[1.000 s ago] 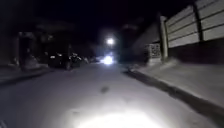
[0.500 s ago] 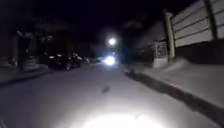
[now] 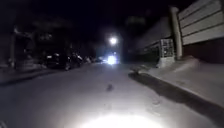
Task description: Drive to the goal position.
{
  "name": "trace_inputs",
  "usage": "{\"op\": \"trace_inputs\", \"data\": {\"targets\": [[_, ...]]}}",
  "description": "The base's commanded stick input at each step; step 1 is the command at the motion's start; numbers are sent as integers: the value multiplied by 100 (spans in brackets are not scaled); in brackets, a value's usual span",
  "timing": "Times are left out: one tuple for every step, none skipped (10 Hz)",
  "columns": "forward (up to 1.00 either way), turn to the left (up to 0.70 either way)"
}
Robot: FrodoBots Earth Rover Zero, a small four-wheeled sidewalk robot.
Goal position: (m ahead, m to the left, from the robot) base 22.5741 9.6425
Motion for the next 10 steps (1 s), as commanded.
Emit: {"op": "trace_inputs", "data": {"targets": [[100, 0], [100, 0], [100, 0], [100, 0], [100, 0], [100, 0], [100, 0], [100, 0], [100, 0], [100, 0]]}}
